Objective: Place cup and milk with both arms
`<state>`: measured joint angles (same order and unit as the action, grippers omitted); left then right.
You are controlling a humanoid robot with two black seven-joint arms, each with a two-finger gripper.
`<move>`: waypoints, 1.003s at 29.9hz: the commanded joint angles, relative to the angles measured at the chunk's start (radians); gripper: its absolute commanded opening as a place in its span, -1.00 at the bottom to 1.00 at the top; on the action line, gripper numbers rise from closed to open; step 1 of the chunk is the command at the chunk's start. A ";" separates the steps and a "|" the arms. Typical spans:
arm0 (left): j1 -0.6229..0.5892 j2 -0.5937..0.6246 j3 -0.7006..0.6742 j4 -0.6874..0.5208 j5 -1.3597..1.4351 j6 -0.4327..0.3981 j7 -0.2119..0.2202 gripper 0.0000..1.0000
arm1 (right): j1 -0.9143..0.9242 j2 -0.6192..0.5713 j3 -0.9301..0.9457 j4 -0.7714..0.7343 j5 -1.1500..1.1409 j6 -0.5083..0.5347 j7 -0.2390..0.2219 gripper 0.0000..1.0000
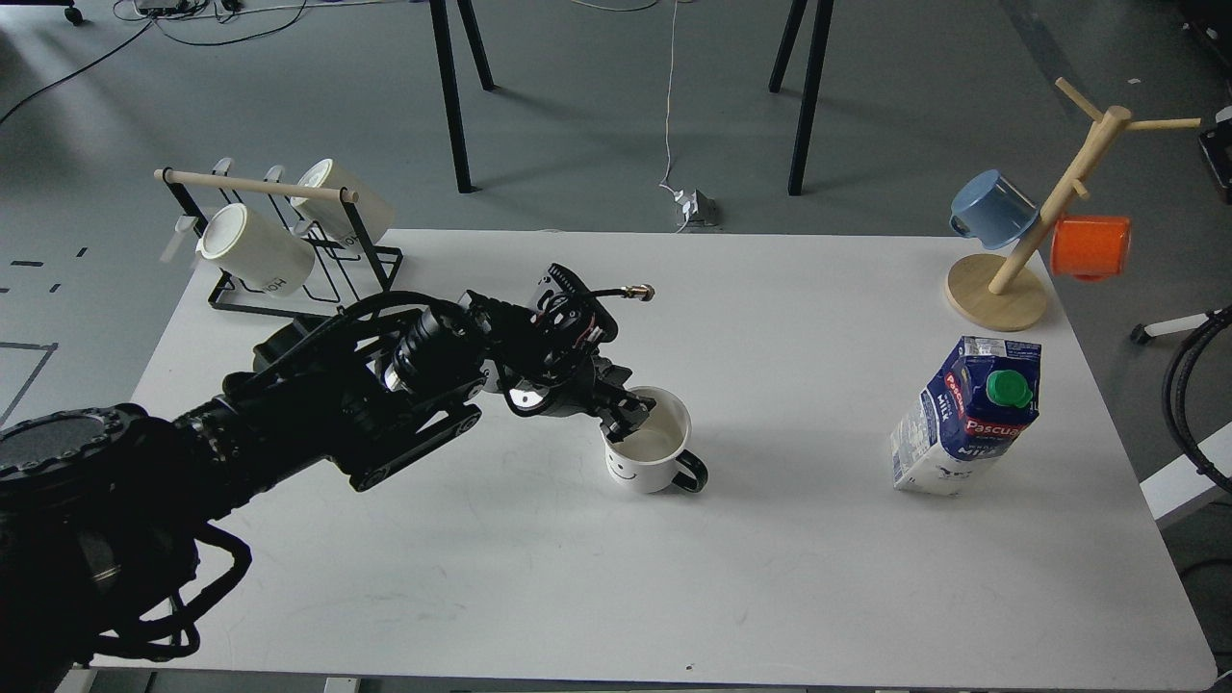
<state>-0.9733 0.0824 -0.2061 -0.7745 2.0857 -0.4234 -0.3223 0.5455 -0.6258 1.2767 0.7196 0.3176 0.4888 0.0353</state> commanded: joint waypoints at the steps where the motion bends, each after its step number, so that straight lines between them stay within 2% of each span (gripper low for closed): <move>1: -0.005 0.034 -0.053 -0.031 -0.137 -0.024 0.003 0.40 | -0.006 -0.002 0.003 0.001 0.001 0.000 0.000 0.99; 4: -0.007 0.086 -0.145 -0.072 -0.292 -0.020 -0.007 0.70 | -0.010 -0.012 0.013 0.024 0.001 0.000 0.000 0.99; 7: 0.001 0.140 -0.303 -0.104 -0.516 -0.020 -0.015 0.97 | -0.053 -0.026 0.036 0.092 0.009 0.000 0.000 0.99; 11: 0.002 0.194 -0.464 -0.104 -0.859 -0.020 -0.018 0.99 | -0.180 -0.041 0.093 0.214 0.009 0.000 0.006 0.99; 13: 0.007 0.238 -0.512 -0.098 -1.051 -0.031 -0.018 0.99 | -0.260 -0.041 0.121 0.270 0.009 0.000 0.027 0.99; 16: 0.036 0.273 -0.521 -0.068 -1.361 -0.032 -0.015 0.99 | -0.390 -0.040 0.164 0.352 0.011 0.000 0.064 0.99; 21: 0.051 0.301 -0.532 0.099 -1.892 -0.055 -0.003 0.99 | -0.590 -0.025 0.233 0.477 0.053 0.000 0.071 0.99; 26: 0.054 0.304 -0.536 0.296 -2.033 -0.065 -0.006 0.99 | -0.786 0.035 0.225 0.579 0.120 0.000 0.069 0.99; 30: 0.082 0.295 -0.535 0.348 -2.153 -0.065 -0.006 0.99 | -0.929 0.155 0.216 0.675 0.104 0.000 0.069 0.98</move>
<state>-0.9097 0.3824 -0.7419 -0.4618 0.0172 -0.4884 -0.3281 -0.2881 -0.5488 1.4992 1.3303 0.4329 0.4886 0.1037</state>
